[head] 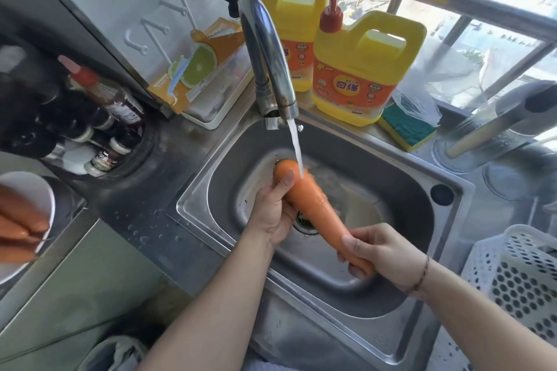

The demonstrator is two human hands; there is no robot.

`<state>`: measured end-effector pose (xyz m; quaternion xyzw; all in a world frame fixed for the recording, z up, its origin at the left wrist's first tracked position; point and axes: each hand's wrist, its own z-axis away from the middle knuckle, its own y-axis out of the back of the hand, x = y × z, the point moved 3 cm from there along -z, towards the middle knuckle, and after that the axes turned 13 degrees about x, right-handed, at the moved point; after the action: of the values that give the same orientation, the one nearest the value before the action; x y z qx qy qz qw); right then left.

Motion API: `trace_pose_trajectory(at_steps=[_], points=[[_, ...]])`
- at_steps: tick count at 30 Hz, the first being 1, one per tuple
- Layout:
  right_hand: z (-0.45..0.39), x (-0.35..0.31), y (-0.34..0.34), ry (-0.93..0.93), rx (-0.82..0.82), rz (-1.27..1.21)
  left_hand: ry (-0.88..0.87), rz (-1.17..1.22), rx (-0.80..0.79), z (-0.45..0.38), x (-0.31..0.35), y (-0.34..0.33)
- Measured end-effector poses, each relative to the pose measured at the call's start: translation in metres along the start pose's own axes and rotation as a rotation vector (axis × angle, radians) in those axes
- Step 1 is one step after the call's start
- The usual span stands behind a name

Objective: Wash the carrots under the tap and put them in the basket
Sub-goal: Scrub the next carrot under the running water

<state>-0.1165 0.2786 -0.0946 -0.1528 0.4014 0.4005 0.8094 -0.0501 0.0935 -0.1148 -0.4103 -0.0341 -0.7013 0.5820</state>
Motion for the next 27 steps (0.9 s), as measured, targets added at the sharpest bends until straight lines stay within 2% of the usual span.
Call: trace_pose_trajectory(at_steps=[3, 6, 12, 15, 18, 20, 22, 24, 25, 27], points=[[0.002, 0.010, -0.004, -0.194, -0.086, -0.234, -0.022, -0.030, -0.088, 0.004, 0.000, 0.001], [0.001, 0.015, -0.004, -0.156, 0.023, -0.164, -0.072, -0.118, -0.105, 0.004, 0.001, -0.005], [0.003, 0.003, -0.008, 0.094, 0.177, 0.195, -0.211, -0.209, 0.214, -0.008, -0.002, -0.002], [0.001, 0.004, -0.011, 0.070, 0.169, 0.242, -0.175, -0.329, 0.339, -0.014, -0.003, 0.004], [-0.001, 0.014, -0.011, -0.067, 0.072, -0.004, -0.113, -0.379, 0.207, -0.013, 0.000, 0.006], [0.001, 0.015, -0.010, -0.198, 0.014, -0.249, -0.087, -0.342, 0.069, -0.010, 0.005, 0.007], [0.002, 0.014, -0.010, -0.263, -0.030, -0.355, -0.062, -0.286, -0.025, -0.010, 0.008, 0.009], [0.001, 0.013, -0.010, -0.233, -0.033, -0.305, -0.065, -0.277, -0.007, -0.010, 0.008, 0.005], [-0.001, 0.011, -0.009, -0.180, 0.005, -0.205, -0.084, -0.297, 0.056, -0.010, 0.006, 0.003], [-0.003, 0.003, -0.006, 0.001, 0.135, 0.152, -0.100, -0.310, 0.247, -0.011, 0.001, 0.000]])
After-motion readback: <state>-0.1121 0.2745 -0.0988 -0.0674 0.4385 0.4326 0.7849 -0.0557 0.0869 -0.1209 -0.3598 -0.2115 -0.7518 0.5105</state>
